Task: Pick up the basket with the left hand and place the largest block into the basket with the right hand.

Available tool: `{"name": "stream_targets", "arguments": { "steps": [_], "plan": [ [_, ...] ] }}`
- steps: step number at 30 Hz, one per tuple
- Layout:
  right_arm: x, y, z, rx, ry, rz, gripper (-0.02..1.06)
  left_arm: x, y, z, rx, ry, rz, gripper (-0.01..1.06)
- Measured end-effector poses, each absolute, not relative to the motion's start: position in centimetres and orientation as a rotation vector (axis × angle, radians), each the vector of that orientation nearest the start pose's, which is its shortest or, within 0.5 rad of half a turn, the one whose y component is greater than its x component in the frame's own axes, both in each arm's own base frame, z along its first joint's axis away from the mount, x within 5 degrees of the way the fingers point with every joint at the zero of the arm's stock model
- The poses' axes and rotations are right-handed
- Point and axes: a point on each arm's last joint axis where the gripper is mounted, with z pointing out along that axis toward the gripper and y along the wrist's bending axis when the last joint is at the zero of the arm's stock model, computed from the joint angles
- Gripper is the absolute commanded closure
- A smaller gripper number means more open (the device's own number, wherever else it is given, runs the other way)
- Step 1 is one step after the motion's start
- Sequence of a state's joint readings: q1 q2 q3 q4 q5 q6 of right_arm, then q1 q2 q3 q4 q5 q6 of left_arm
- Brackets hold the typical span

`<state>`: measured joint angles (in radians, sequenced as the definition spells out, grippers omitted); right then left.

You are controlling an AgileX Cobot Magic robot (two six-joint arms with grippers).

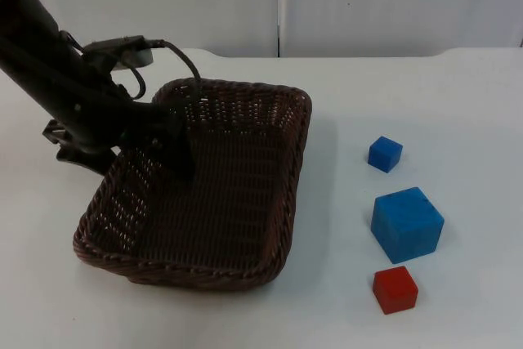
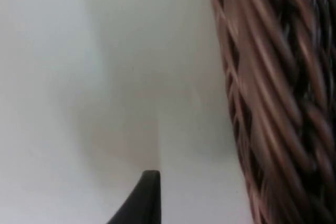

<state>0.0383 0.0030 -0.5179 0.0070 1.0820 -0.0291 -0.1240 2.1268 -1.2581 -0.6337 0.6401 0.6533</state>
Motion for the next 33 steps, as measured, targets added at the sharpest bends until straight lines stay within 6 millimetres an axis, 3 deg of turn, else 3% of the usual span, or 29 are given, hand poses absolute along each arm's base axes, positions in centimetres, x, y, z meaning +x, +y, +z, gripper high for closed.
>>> {"name": "stream_targets", "arguments": {
  "steps": [8, 11, 14, 20, 31, 33],
  "plan": [
    [-0.74, 0.03, 28.05, -0.070, 2.050, 0.014, -0.01, 38.99, -8.08, 9.91, 0.407, 2.814, -0.516, 0.03],
    [-0.74, 0.03, 28.05, -0.070, 2.050, 0.014, -0.01, 38.99, -8.08, 9.91, 0.407, 2.814, -0.516, 0.12],
    [-0.74, 0.03, 28.05, -0.070, 2.050, 0.014, -0.01, 39.00, -8.08, 9.91, 0.407, 2.814, -0.516, 0.28],
    [-0.74, 0.03, 28.05, -0.070, 2.050, 0.014, -0.01, 39.01, -8.07, 9.91, 0.408, 2.812, -0.514, 0.42],
    [-0.74, 0.03, 28.05, -0.070, 2.050, 0.014, -0.01, 39.01, -8.07, 9.91, 0.386, 2.818, -0.517, 0.90],
    [-0.74, 0.03, 28.05, -0.070, 2.050, 0.014, -0.01, 39.03, -8.08, 9.91, 0.362, 2.821, -0.521, 0.93]
  ]
}}
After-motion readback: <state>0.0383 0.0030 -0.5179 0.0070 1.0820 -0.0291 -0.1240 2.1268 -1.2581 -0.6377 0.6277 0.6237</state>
